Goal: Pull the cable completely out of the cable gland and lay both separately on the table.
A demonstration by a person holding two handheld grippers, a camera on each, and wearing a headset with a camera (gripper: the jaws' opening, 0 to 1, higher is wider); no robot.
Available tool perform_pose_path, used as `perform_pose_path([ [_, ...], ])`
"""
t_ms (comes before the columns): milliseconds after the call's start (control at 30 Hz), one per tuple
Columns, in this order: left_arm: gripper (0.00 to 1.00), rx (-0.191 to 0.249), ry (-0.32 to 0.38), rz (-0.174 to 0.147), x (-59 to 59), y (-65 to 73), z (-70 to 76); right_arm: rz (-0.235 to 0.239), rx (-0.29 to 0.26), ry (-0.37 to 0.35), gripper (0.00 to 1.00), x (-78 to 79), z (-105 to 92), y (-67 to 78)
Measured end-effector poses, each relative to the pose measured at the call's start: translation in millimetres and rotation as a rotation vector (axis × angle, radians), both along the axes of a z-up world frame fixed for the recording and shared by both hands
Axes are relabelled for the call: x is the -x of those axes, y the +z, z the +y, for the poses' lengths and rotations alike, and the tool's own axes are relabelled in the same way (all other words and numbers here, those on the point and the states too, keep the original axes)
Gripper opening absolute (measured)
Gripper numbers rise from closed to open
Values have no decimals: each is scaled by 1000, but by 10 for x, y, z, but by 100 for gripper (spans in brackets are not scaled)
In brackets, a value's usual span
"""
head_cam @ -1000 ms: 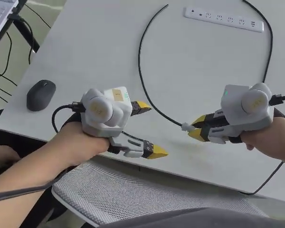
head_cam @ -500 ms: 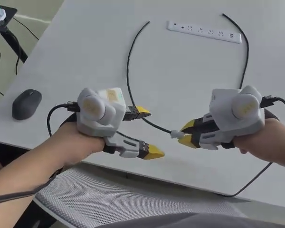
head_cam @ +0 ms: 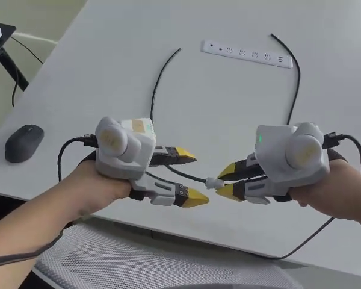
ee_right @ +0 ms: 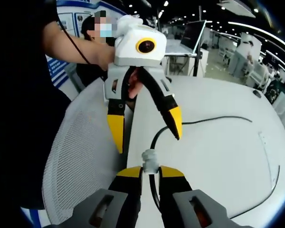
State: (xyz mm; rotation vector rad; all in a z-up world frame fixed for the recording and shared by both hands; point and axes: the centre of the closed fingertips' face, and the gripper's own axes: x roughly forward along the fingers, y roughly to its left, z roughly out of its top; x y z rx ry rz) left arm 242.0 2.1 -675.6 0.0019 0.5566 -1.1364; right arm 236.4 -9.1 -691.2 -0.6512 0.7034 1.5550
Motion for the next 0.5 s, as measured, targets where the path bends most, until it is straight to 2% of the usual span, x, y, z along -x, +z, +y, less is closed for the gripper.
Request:
perform_pose_path([
  [133, 52, 3, -19, -14, -19, -12, -34, -6, -9, 11, 7, 2, 9, 36],
  [367, 36, 12, -59, -23, -41, -40, -81, -22, -6, 36, 7, 15, 7, 31],
  [500, 35, 17, -63, -30, -58, -38, -112, -20, -9, 37, 7, 15, -6, 35],
])
